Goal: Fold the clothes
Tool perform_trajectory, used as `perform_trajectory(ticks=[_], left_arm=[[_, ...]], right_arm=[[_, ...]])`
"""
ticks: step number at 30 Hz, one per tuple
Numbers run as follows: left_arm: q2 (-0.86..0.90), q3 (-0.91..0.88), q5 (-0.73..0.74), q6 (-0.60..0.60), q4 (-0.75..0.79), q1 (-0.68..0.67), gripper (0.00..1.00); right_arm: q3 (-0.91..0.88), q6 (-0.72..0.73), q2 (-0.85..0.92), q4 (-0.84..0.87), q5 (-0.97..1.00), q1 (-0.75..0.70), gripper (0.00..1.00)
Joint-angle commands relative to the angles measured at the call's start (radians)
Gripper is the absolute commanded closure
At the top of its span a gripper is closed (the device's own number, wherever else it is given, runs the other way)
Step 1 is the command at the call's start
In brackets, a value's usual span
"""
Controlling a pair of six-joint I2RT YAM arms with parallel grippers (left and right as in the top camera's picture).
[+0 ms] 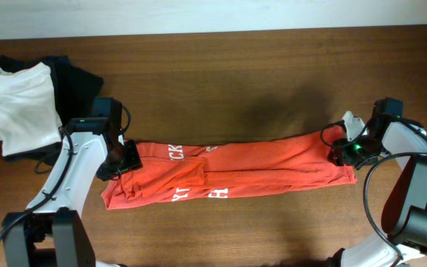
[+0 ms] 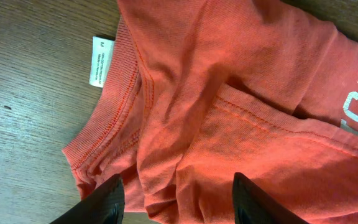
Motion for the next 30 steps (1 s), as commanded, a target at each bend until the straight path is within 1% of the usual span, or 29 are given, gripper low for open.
perform_trajectory(ticks=[1,3,4,5,6,8,9,11,12,14,16,17,19,23,25,27,30], left_arm=[[-0.011,0.014,-0.014,-0.010,-0.002,0.003,0.45],[-0.011,0.014,-0.013,-0.010,-0.002,0.003,0.45],[-0.011,0.014,-0.013,-0.010,-0.002,0.003,0.45],[-0.011,0.014,-0.014,-0.010,-0.002,0.003,0.45],[-0.011,0.014,-0.013,-0.010,-0.002,0.003,0.45],[-0.011,0.014,-0.014,-0.010,-0.002,0.004,0.45],[-0.011,0.014,-0.014,-0.009,-0.002,0.004,0.44],[-0.011,0.021,-0.026,0.002,-0.003,0.006,0.45],[-0.012,0.036,-0.029,0.002,-0.011,0.018,0.45],[-0.015,0.082,-0.028,0.002,-0.040,0.059,0.45],[-0.017,0.089,-0.002,0.001,-0.039,0.069,0.44],[-0.017,0.089,0.018,0.001,-0.039,0.069,0.42],[-0.017,0.089,0.038,0.001,-0.040,0.069,0.41],[-0.017,0.088,0.043,0.001,-0.047,0.068,0.41],[-0.017,0.088,0.043,0.001,-0.047,0.069,0.41],[-0.017,0.088,0.043,0.001,-0.047,0.069,0.40],[-0.017,0.088,0.043,0.001,-0.047,0.068,0.40]], right_arm=[[-0.022,-0.001,0.008,-0.003,-0.031,0.001,0.65],[-0.022,-0.001,0.008,0.003,-0.026,0.001,0.64],[-0.022,-0.001,0.008,0.005,-0.022,0.000,0.66],[-0.022,-0.001,0.008,0.006,-0.019,0.000,0.74],[-0.022,0.001,0.008,0.008,-0.005,-0.002,0.96],[-0.011,0.063,0.008,0.010,0.084,-0.002,0.96],[0.008,0.121,0.008,0.005,0.139,-0.002,0.96],[0.078,0.165,0.008,-0.045,0.173,-0.011,0.96],[0.140,0.165,0.007,-0.099,0.177,-0.024,0.96],[0.288,0.224,0.007,-0.235,0.186,-0.055,0.96],[0.377,0.239,0.007,-0.334,0.156,-0.053,0.96],[0.401,0.238,0.007,-0.362,0.141,-0.042,0.96],[0.433,0.231,0.007,-0.412,0.130,0.028,0.96],[0.434,0.233,0.007,-0.462,0.130,0.233,0.96],[0.430,0.286,0.007,-0.487,0.130,0.345,0.96],[0.430,0.309,0.007,-0.499,0.130,0.449,0.96],[0.419,0.395,0.008,-0.495,0.130,0.589,0.96]])
